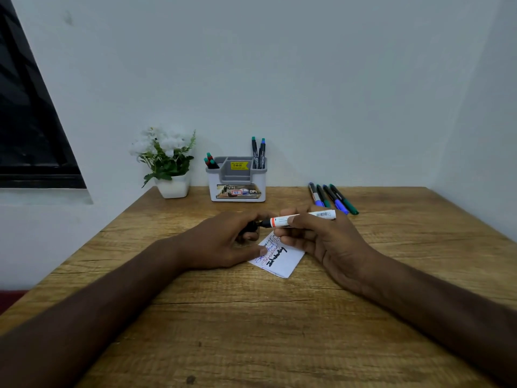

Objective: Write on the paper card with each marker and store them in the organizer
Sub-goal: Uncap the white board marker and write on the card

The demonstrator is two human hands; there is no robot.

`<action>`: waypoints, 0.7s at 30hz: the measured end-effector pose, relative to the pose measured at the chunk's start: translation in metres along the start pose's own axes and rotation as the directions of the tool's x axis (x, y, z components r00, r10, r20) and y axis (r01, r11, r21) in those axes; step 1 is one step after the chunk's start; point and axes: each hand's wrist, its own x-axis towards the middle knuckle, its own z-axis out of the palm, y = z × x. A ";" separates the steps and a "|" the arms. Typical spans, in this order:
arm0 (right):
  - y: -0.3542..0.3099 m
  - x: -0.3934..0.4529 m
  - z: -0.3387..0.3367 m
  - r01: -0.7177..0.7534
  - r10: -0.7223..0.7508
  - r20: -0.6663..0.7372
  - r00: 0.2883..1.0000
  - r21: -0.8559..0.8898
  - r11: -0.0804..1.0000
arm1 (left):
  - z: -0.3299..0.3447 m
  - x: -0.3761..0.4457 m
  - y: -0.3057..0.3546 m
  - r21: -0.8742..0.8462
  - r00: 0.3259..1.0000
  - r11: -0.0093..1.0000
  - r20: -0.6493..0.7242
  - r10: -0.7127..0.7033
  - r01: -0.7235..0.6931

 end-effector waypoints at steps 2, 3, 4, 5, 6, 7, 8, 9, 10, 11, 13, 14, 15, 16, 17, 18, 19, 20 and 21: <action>0.001 0.000 0.000 0.013 -0.013 0.005 1.000 -0.029 0.999 | 0.000 0.000 0.002 0.027 1.000 1.000 0.008 0.001 -0.001; 0.001 0.000 0.000 0.019 -0.018 0.012 1.000 -0.048 0.999 | 0.000 0.000 0.003 0.041 1.000 0.999 0.010 -0.002 0.001; 0.002 0.001 -0.001 0.021 -0.020 0.021 1.000 -0.069 0.997 | -0.001 0.000 0.004 0.055 1.000 0.998 0.010 -0.004 0.003; 0.003 0.001 -0.001 0.021 -0.019 0.026 0.999 -0.101 0.995 | -0.001 0.000 0.004 0.074 1.000 0.997 0.007 -0.007 0.006; 0.003 0.000 -0.002 0.026 -0.023 0.026 0.999 -0.144 0.989 | -0.002 -0.001 0.005 0.103 1.000 0.995 0.002 -0.011 0.011; 0.004 0.000 -0.002 0.040 -0.036 0.027 0.999 -0.207 0.978 | -0.002 -0.001 0.006 0.143 1.000 0.990 -0.009 -0.021 0.022; 0.004 -0.001 -0.001 0.064 -0.056 0.038 0.998 -0.288 0.955 | -0.002 -0.002 0.007 0.182 0.999 0.983 -0.028 -0.032 0.037; 0.003 -0.003 -0.001 0.096 -0.079 0.061 0.995 -0.378 0.921 | 0.000 -0.003 0.009 0.207 0.998 0.977 -0.054 -0.044 0.054; 0.002 -0.005 0.000 0.132 -0.103 0.088 0.991 -0.452 0.882 | 0.001 -0.004 0.012 0.215 0.995 0.974 -0.080 -0.054 0.070; 0.001 -0.007 0.001 0.164 -0.125 0.110 0.986 -0.505 0.848 | 0.004 -0.003 0.014 0.214 0.993 0.973 -0.105 -0.062 0.084; 0.000 -0.009 0.003 0.209 -0.163 0.132 0.978 -0.551 0.808 | 0.008 0.000 0.018 0.200 0.985 0.974 -0.152 -0.080 0.110; 0.001 -0.009 0.003 0.224 -0.176 0.139 0.975 -0.566 0.793 | 0.009 0.002 0.019 0.181 0.980 0.975 -0.177 -0.094 0.126; 0.001 -0.010 0.003 0.232 -0.182 0.144 0.973 -0.576 0.784 | 0.010 0.004 0.019 0.152 0.975 0.978 -0.193 -0.110 0.140; 0.001 -0.010 0.004 0.234 -0.184 0.144 0.972 -0.576 0.783 | 0.010 0.005 0.019 0.124 0.973 0.981 -0.198 -0.121 0.148; 0.001 -0.010 0.005 0.233 -0.184 0.144 0.972 -0.566 0.791 | 0.011 0.006 0.019 0.111 0.972 0.982 -0.199 -0.126 0.150; 0.002 -0.010 0.005 0.233 -0.185 0.142 0.972 -0.554 0.799 | 0.012 0.006 0.020 0.112 0.971 0.982 -0.201 -0.129 0.154; 0.002 -0.010 0.006 0.231 -0.185 0.139 0.973 -0.547 0.805 | 0.012 0.006 0.022 0.117 0.970 0.981 -0.205 -0.131 0.158; 0.002 -0.009 0.005 0.230 -0.185 0.137 0.973 -0.541 0.809 | 0.013 0.005 0.024 0.120 0.969 0.979 -0.208 -0.134 0.162; 0.002 -0.010 0.005 0.229 -0.183 0.139 0.973 -0.537 0.812 | 0.013 0.005 0.025 0.122 0.968 0.979 -0.212 -0.136 0.164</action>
